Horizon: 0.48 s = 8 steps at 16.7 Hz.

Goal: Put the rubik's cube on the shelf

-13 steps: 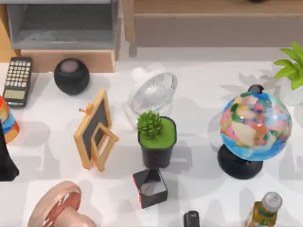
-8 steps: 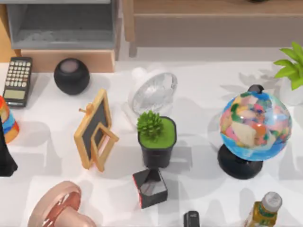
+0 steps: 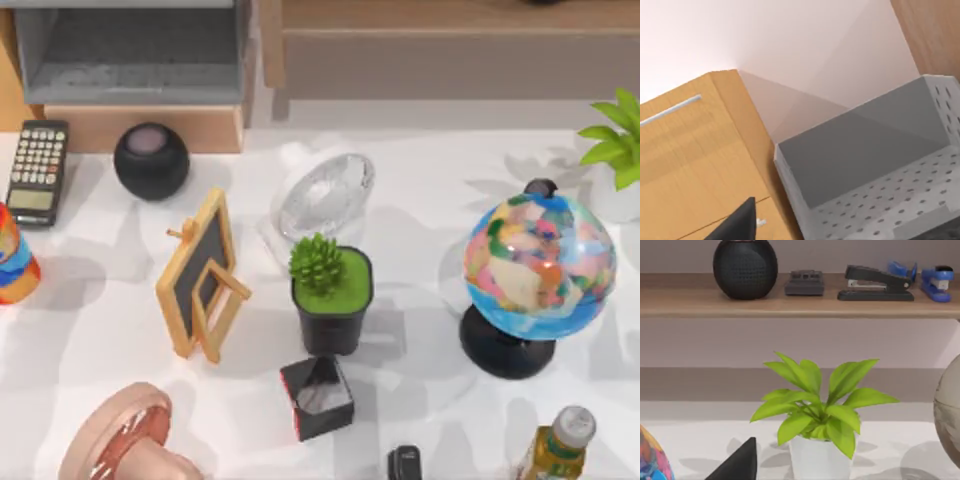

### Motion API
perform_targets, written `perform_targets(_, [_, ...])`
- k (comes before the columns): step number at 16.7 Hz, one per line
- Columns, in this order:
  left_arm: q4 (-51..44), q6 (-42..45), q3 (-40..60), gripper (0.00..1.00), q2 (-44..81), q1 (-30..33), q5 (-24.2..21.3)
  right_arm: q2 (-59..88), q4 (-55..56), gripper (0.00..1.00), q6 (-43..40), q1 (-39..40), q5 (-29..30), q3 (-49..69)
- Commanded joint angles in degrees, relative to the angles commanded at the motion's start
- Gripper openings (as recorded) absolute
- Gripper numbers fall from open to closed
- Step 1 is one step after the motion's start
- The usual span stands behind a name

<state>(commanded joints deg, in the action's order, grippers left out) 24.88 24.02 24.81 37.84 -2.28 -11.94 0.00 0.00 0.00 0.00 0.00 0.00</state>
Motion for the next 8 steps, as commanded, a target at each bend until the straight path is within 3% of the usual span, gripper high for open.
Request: perform_targets(8, [26.31, 33.04, 24.92, 1.0, 51.35, -9.03, -9.75, 0.0, 0.0, 1.0, 0.0, 0.0, 0.0, 0.0])
